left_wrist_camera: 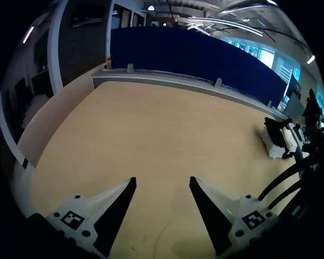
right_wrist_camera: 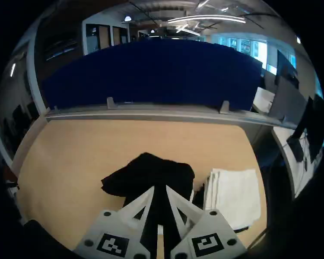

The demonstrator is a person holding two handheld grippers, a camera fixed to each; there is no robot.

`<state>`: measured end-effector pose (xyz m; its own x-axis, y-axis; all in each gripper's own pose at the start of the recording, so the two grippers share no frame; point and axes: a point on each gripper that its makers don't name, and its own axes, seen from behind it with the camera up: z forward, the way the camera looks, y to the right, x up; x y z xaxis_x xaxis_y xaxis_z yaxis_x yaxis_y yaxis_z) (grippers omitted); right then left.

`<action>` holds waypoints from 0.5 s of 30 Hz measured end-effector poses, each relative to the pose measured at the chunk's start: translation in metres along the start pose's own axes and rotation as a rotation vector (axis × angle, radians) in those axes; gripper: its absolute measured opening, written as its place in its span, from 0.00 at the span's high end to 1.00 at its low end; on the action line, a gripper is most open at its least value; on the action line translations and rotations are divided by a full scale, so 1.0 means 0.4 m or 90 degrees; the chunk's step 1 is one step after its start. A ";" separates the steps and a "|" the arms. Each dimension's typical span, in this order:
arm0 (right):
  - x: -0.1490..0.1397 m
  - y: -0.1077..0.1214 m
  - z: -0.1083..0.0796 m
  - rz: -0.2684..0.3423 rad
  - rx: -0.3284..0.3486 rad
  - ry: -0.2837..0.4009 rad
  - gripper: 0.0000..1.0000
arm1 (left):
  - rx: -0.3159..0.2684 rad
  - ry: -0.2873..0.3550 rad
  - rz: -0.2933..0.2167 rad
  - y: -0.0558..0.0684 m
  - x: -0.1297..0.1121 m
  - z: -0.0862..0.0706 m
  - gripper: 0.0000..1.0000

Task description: Fold towel

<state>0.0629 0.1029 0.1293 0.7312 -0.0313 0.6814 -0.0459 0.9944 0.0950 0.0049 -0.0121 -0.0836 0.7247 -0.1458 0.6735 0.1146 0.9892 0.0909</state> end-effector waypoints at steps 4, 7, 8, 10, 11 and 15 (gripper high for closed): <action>-0.072 0.030 0.004 0.030 -0.019 -0.018 0.96 | -0.002 -0.002 0.006 0.006 -0.004 -0.003 0.09; -0.108 0.048 0.010 0.047 -0.032 -0.027 0.96 | -0.001 -0.003 0.007 0.007 -0.007 -0.006 0.08; -0.118 0.055 0.012 0.053 -0.036 -0.029 0.96 | -0.001 -0.003 0.008 0.007 -0.009 -0.008 0.09; -0.134 0.066 0.017 0.058 -0.045 -0.035 0.96 | 0.000 -0.004 0.007 0.006 -0.010 -0.011 0.09; -0.143 0.072 0.019 0.061 -0.050 -0.038 0.96 | 0.000 -0.004 0.007 0.005 -0.010 -0.013 0.09; -0.183 0.099 0.035 0.066 -0.072 -0.060 0.97 | 0.003 -0.004 0.006 0.002 -0.013 -0.017 0.09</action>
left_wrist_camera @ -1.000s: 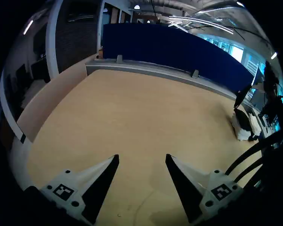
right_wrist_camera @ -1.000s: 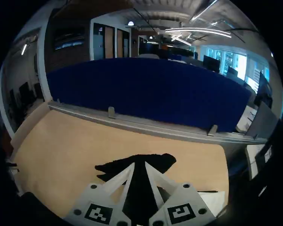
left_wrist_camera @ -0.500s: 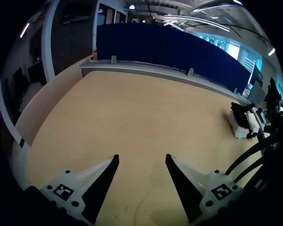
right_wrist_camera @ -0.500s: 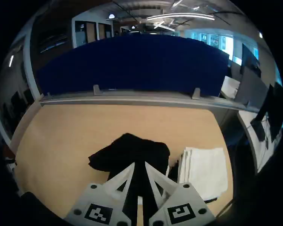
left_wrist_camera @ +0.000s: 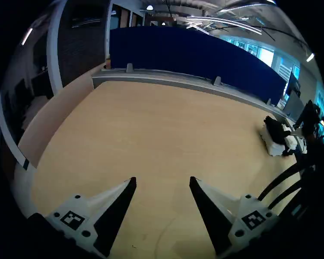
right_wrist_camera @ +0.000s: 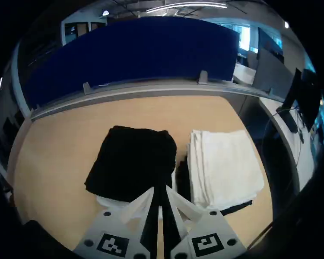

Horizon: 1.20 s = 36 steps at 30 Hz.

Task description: Fold towel

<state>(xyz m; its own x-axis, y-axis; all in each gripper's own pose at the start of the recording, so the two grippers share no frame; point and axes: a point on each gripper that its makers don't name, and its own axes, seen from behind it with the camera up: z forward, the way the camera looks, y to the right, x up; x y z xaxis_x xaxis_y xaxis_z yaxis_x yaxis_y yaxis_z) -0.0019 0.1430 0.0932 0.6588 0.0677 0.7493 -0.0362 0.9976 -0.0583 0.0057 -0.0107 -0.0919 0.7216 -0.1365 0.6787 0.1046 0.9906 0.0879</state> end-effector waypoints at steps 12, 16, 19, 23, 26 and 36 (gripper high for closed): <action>-0.128 0.036 0.066 0.023 -0.031 -0.063 0.96 | 0.005 -0.002 0.001 -0.005 -0.006 -0.001 0.09; -0.145 0.033 0.071 0.034 -0.029 -0.062 0.96 | 0.005 -0.002 0.002 -0.005 -0.006 0.000 0.09; -0.146 0.032 0.070 0.039 -0.027 -0.059 0.96 | 0.005 -0.003 0.004 -0.001 -0.004 0.001 0.09; -0.146 0.032 0.068 0.037 -0.027 -0.058 0.94 | 0.002 -0.003 0.007 0.006 -0.002 0.002 0.09; -0.145 0.030 0.066 0.034 -0.029 -0.054 0.87 | 0.000 -0.003 0.008 0.010 -0.001 0.003 0.08; -0.154 0.015 0.039 0.031 -0.031 -0.028 0.38 | 0.000 -0.003 0.005 0.010 0.001 0.009 0.09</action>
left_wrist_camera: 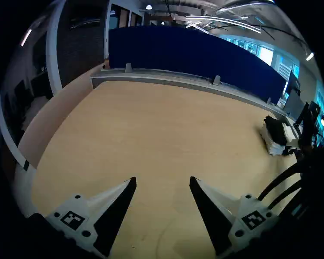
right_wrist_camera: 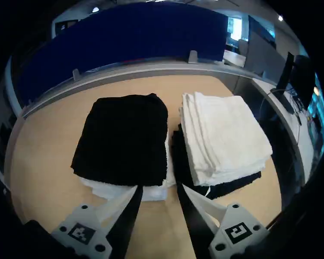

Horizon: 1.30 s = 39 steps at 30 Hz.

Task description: Fold towel

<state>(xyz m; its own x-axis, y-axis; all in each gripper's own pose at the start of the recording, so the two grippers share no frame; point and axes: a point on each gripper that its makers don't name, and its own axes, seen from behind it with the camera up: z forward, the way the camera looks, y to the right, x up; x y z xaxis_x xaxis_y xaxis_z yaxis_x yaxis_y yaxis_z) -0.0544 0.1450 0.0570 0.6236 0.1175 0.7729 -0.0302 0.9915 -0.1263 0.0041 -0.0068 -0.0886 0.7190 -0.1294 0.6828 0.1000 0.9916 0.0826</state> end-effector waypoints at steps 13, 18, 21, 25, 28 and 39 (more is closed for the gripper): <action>0.060 -0.070 -0.039 -0.039 0.019 0.068 0.00 | -0.005 0.001 -0.001 0.008 0.004 0.004 0.09; 0.096 -0.118 -0.036 -0.044 0.038 0.085 0.00 | -0.005 0.001 -0.001 0.006 0.006 0.000 0.09; 0.112 -0.144 -0.027 -0.047 0.048 0.090 0.00 | -0.004 0.002 -0.001 0.004 0.008 -0.004 0.09; 0.119 -0.166 -0.009 -0.054 0.054 0.089 0.00 | -0.001 0.002 -0.002 -0.002 0.008 -0.006 0.09; 0.113 -0.175 0.006 -0.060 0.055 0.084 0.00 | 0.001 0.001 -0.002 -0.006 0.006 -0.004 0.09; 0.038 -0.166 0.059 -0.087 0.048 0.045 0.00 | 0.006 -0.003 -0.002 -0.014 0.000 0.007 0.09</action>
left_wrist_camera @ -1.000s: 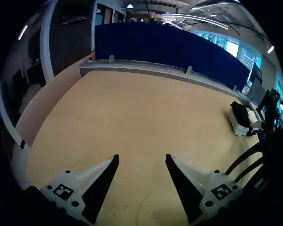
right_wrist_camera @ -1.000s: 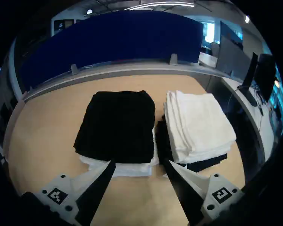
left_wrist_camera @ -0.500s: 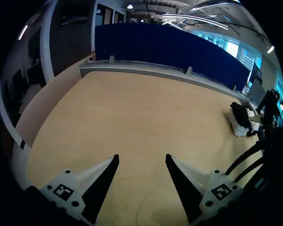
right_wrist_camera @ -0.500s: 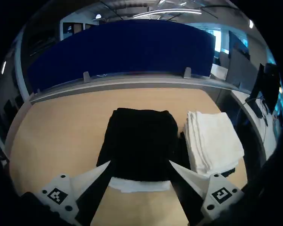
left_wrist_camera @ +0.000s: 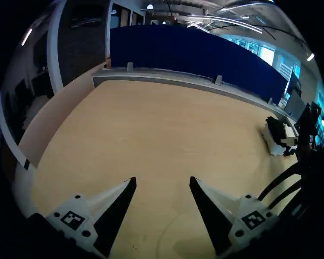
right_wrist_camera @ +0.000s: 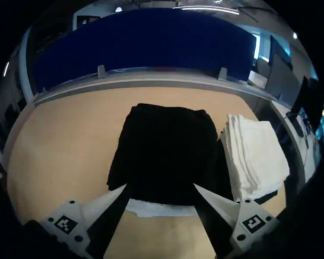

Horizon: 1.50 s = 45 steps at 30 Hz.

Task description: Fold towel

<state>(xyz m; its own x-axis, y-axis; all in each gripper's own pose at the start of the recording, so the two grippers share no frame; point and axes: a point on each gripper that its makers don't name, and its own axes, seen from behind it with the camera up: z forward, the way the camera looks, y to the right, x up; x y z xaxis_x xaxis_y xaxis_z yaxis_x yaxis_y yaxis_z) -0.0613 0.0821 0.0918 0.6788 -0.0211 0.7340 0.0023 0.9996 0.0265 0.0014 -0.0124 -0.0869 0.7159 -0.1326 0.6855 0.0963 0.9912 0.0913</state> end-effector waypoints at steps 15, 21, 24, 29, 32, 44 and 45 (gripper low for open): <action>0.055 0.003 -0.019 -0.008 0.006 0.021 0.00 | 0.000 0.001 -0.003 0.005 0.009 0.007 0.09; 0.151 0.013 -0.019 -0.004 0.007 0.056 0.00 | 0.003 0.001 -0.005 0.002 0.011 0.008 0.09; 0.188 0.016 -0.001 -0.006 0.007 0.062 0.00 | 0.005 0.000 -0.004 0.001 0.007 0.010 0.08; 0.232 0.014 0.039 -0.008 0.006 0.063 0.00 | 0.009 -0.003 -0.006 0.000 0.002 0.011 0.09; 0.251 0.017 0.064 -0.008 0.001 0.063 0.00 | 0.013 -0.004 -0.008 -0.003 0.002 0.007 0.09; 0.218 0.015 0.160 -0.011 0.003 0.014 0.00 | 0.033 -0.005 -0.018 -0.029 -0.002 -0.002 0.09; 0.217 0.016 0.166 -0.009 0.004 0.012 0.00 | 0.035 -0.006 -0.018 -0.031 -0.003 -0.002 0.09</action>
<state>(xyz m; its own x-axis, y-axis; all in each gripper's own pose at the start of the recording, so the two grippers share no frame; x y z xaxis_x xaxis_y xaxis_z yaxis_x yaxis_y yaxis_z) -0.0511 0.0856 0.2006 0.6929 -0.0341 0.7202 0.0071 0.9992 0.0406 0.0001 -0.0246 -0.0894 0.7072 -0.1614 0.6884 0.0790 0.9855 0.1500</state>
